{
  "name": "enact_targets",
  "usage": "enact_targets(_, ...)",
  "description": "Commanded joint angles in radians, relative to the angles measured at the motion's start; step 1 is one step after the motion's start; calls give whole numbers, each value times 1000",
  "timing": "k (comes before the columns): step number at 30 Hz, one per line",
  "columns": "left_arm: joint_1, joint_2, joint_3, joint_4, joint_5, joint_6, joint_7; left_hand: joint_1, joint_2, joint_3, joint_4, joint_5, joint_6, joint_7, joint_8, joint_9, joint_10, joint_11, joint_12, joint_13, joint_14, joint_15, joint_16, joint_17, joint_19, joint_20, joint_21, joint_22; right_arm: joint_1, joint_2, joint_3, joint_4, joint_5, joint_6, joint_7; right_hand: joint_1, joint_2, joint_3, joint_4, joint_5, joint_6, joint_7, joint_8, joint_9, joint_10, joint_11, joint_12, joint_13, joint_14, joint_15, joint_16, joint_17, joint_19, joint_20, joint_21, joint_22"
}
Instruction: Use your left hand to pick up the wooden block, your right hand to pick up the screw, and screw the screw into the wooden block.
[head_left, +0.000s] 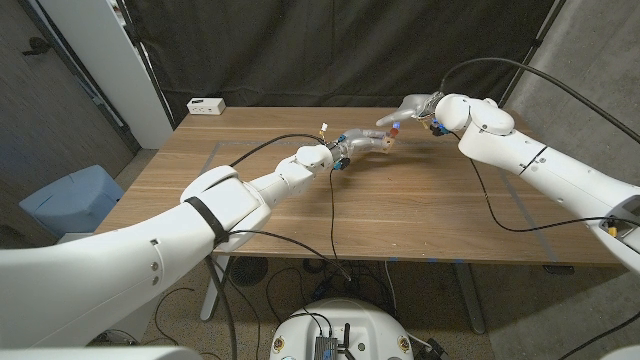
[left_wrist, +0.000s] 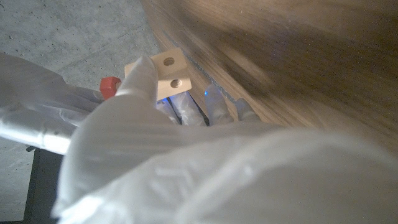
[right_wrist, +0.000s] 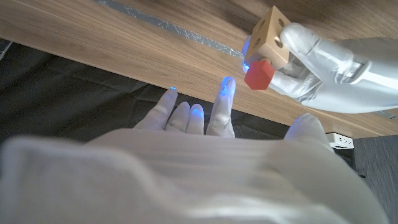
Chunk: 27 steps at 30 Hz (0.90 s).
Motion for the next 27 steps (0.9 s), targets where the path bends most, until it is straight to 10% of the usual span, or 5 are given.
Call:
enact_targets(1,1,-3,-5,17,-1,-29,-11,2,6,10,1,7,44,32,6,5,5,1,5,3,7,-84,1,2,5,4,7,2,12,-41,22,-33,45,40,61,23,18,9,-20,2,-71,-7,-38,4,-49,-2,-4,3,-38,8,-6,2,-31,7,0,3)
enact_targets(27,1,1,-11,17,1,-36,-19,4,6,11,1,7,46,30,7,5,5,1,5,1,8,-83,1,3,7,4,6,2,55,-77,10,-43,35,102,211,188,67,89,-111,-41,-240,-89,-134,8,-208,-34,-1,4,-166,14,-6,1,-110,29,4,1)
